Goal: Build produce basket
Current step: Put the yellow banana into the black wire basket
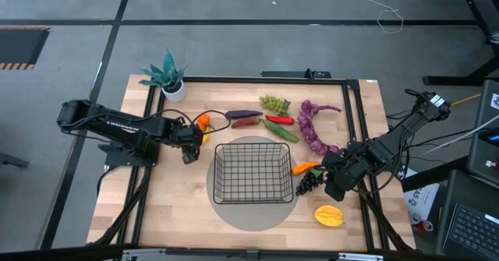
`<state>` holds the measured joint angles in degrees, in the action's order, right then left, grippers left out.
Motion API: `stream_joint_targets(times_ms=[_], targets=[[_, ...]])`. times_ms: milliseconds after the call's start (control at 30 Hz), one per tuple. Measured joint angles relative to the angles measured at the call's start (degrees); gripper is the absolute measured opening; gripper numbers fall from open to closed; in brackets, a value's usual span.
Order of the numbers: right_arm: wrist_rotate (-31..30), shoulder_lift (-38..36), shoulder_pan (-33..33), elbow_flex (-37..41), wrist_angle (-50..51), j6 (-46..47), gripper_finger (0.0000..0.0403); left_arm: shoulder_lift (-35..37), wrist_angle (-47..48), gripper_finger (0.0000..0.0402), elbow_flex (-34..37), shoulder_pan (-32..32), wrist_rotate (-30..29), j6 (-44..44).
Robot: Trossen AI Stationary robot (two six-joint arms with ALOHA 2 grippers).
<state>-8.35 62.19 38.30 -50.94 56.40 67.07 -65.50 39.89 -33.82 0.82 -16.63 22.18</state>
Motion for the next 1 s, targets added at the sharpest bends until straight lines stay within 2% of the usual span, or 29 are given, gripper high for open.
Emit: stream_joint_targets(times_ms=[167,333,633,767,933,1000], targets=[[0.0,0.0,0.0,0.0,0.0,0.0,0.0131,-3.2,-0.1,0.0218,0.0,0.0,0.7,-1.8],[0.4,0.0,0.0,0.0,0.0,0.0,0.0131,-7.3,-1.2,0.0221,0.0,-0.1,-1.3,-1.8],[0.5,0.0,0.0,0.0,0.0,0.0,0.0131,-12.8,-3.7,0.0209,-0.2,-0.1,0.2,-1.8],[0.5,0.0,0.0,0.0,0.0,0.0,0.0131,-13.3,-3.5,0.0176,-0.2,0.0,0.4,-1.8],[0.4,0.0,0.0,0.0,0.0,0.0,0.0131,-13.1,-3.3,0.0107,-0.2,0.0,0.9,-1.8],[0.4,0.0,0.0,0.0,0.0,0.0,0.0131,-12.8,-3.3,0.0097,-0.1,0.0,1.1,-1.3]])
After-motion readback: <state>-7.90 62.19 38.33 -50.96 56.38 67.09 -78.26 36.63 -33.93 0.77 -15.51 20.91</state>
